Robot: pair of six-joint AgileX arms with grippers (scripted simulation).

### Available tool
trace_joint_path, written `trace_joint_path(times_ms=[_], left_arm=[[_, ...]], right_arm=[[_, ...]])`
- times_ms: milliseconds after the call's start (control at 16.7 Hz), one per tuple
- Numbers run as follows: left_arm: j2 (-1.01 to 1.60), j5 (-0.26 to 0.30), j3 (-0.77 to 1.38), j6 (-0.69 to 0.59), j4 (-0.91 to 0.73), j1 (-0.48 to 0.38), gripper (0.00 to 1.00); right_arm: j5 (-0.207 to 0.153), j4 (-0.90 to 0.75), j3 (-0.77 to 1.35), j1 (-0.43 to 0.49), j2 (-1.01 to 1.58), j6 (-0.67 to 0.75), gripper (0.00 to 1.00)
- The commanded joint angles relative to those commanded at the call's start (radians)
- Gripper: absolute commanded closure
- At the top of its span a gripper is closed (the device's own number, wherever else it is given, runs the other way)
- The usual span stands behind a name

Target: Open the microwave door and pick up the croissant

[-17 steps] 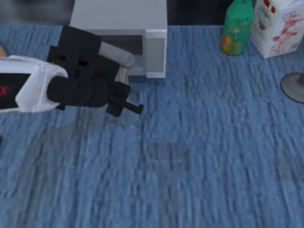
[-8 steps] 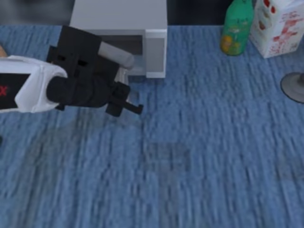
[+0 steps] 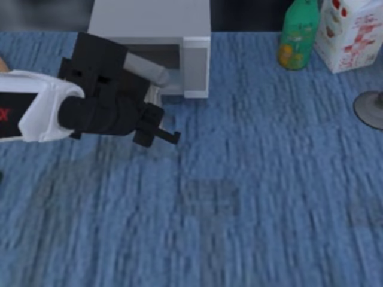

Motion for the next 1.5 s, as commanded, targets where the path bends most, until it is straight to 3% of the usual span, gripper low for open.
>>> trace_joint_path(times_ms=[240, 840, 1500], left_arm=[[0.0, 0.0, 0.0, 0.0, 0.0, 0.0, 1.0], [-0.022, 0.061, -0.025, 0.074, -0.009, 0.032, 1.0], [-0.022, 0.061, -0.025, 0.074, -0.009, 0.032, 1.0]], right_arm=[[0.0, 0.0, 0.0, 0.0, 0.0, 0.0, 0.0], [0.0, 0.0, 0.0, 0.0, 0.0, 0.0, 0.0], [0.0, 0.0, 0.0, 0.0, 0.0, 0.0, 0.0]])
